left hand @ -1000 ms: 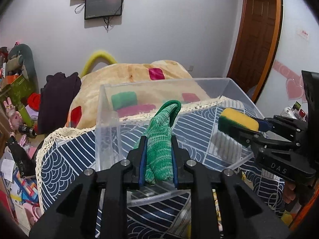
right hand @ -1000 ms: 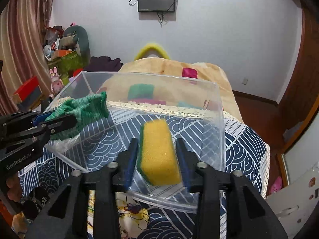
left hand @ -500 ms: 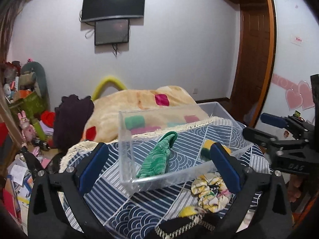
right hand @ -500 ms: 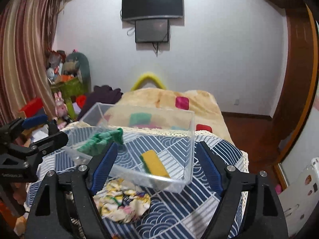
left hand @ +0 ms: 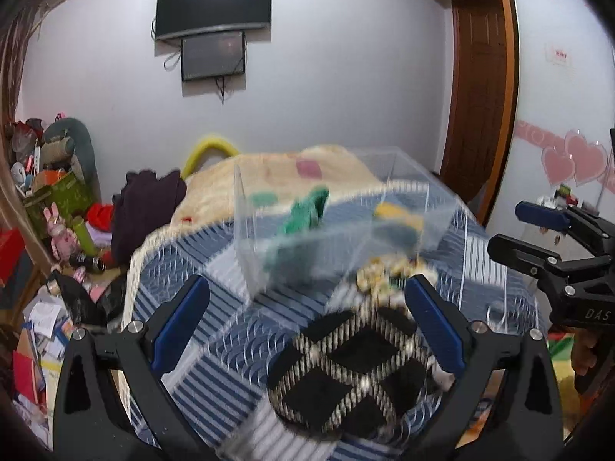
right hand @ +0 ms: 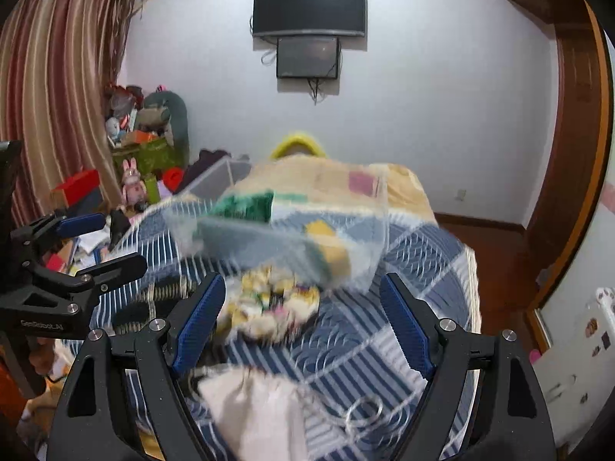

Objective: Organize soft objects
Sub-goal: 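Grasp the black knitted hat with the left tool while the right tool grasps the white drawstring pouch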

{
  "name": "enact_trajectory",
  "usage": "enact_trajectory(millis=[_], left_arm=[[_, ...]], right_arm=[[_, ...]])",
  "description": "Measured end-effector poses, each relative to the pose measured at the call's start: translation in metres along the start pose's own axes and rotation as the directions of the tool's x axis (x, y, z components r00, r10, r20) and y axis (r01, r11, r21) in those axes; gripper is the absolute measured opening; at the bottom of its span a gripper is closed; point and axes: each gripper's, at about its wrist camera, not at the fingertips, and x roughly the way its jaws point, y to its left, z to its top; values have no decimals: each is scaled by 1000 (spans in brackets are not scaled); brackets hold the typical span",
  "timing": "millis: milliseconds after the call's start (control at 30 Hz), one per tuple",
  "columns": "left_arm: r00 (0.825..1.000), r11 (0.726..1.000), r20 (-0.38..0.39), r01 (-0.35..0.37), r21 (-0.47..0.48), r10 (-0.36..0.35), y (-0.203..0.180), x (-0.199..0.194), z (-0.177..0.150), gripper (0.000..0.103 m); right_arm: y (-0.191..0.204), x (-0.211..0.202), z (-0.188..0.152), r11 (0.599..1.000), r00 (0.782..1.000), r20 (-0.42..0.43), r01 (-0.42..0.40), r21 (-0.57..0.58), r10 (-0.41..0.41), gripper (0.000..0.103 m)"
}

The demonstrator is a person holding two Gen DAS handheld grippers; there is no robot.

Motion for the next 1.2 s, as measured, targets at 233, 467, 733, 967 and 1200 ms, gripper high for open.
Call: enact_trajectory(millis=[233, 467, 733, 967, 1200], left_arm=[[997, 1000, -81, -8, 23, 9, -3, 7, -36, 103], [987, 998, -150, 50, -35, -54, -1, 30, -47, 103], [986, 997, -154, 67, -32, -71, -10, 51, -56, 85], [992, 997, -107, 71, -2, -71, -14, 42, -59, 46], [992, 993, -64, 110, -38, -112, -5, 27, -50, 21]], right_arm=[[6, 9, -36, 999, 993, -109, -39, 12, 40, 80], [4, 27, -58, 995, 974, -204, -94, 45, 101, 80], [12, 35, -73, 988, 954, -254, -154, 34, 157, 49], [7, 22, -70, 992, 975, -186, -114, 46, 121, 31], [-11, 3, -58, 995, 992, -102, -64, 81, 72, 29]])
